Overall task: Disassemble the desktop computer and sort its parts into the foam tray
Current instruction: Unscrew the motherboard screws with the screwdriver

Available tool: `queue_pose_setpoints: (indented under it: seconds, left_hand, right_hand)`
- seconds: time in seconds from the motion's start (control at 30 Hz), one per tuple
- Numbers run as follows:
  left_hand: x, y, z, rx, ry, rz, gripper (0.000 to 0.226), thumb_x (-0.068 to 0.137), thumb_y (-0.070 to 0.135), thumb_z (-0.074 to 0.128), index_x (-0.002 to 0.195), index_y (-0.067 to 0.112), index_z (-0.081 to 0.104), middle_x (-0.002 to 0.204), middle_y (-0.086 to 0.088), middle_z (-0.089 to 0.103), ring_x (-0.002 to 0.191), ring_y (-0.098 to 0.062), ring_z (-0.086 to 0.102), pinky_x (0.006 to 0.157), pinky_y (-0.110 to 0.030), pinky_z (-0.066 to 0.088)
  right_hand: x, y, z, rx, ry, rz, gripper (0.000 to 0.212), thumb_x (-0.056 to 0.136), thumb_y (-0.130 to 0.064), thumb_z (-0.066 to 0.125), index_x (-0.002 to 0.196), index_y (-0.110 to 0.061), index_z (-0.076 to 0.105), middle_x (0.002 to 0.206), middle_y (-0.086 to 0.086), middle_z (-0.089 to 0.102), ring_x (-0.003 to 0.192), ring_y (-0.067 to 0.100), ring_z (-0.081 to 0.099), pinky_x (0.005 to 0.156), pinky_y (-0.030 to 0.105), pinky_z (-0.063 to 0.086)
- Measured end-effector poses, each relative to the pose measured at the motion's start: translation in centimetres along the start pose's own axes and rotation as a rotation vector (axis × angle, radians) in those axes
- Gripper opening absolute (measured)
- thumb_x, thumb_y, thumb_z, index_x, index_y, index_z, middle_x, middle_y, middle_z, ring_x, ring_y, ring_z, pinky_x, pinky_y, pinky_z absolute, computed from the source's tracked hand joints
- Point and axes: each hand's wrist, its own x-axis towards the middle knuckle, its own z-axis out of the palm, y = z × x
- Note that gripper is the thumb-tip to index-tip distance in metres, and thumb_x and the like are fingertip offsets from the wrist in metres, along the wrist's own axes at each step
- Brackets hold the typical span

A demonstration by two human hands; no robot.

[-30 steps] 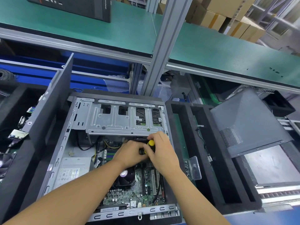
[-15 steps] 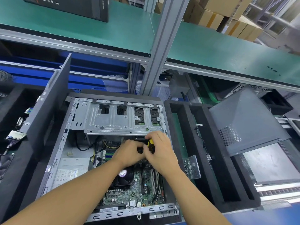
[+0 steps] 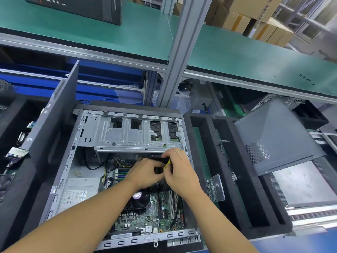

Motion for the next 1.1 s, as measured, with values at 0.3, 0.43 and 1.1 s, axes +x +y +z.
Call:
queue_pose_setpoints:
  seconds: [0.3, 0.43, 1.1]
  left_hand:
    - [0.07, 0.03, 0.1, -0.033, 0.021, -0.011, 0.005, 0.068, 0.055, 0.055, 0.068, 0.05, 0.058, 0.058, 0.024, 0.059, 0.051, 0.0, 0.053, 0.047, -0.023, 0.034]
    - [0.08, -0.02, 0.16, 0.002, 0.01, 0.034, 0.005, 0.069, 0.054, 0.055, 0.071, 0.059, 0.054, 0.058, 0.014, 0.059, 0.053, -0.005, 0.05, 0.056, -0.027, 0.035]
    - [0.03, -0.44, 0.2, 0.042, 0.047, 0.048, 0.029, 0.073, 0.058, 0.045, 0.08, 0.035, 0.061, 0.058, 0.008, 0.061, 0.053, -0.009, 0.053, 0.044, -0.02, 0.028]
  right_hand:
    - [0.2, 0.15, 0.23, -0.056, 0.014, 0.016, 0.012, 0.096, -0.031, 0.054, 0.106, -0.024, 0.051, 0.103, -0.013, 0.045, 0.094, 0.008, 0.047, 0.078, 0.025, 0.042]
    - [0.14, 0.16, 0.12, -0.056, 0.0, -0.009, 0.019, 0.09, -0.018, 0.052, 0.108, -0.024, 0.052, 0.102, -0.014, 0.045, 0.096, 0.007, 0.045, 0.08, 0.022, 0.041]
    - [0.24, 0.06, 0.09, -0.099, -0.029, -0.01, 0.024, 0.086, -0.017, 0.049, 0.108, -0.025, 0.052, 0.102, -0.016, 0.045, 0.097, 0.008, 0.042, 0.079, 0.023, 0.04]
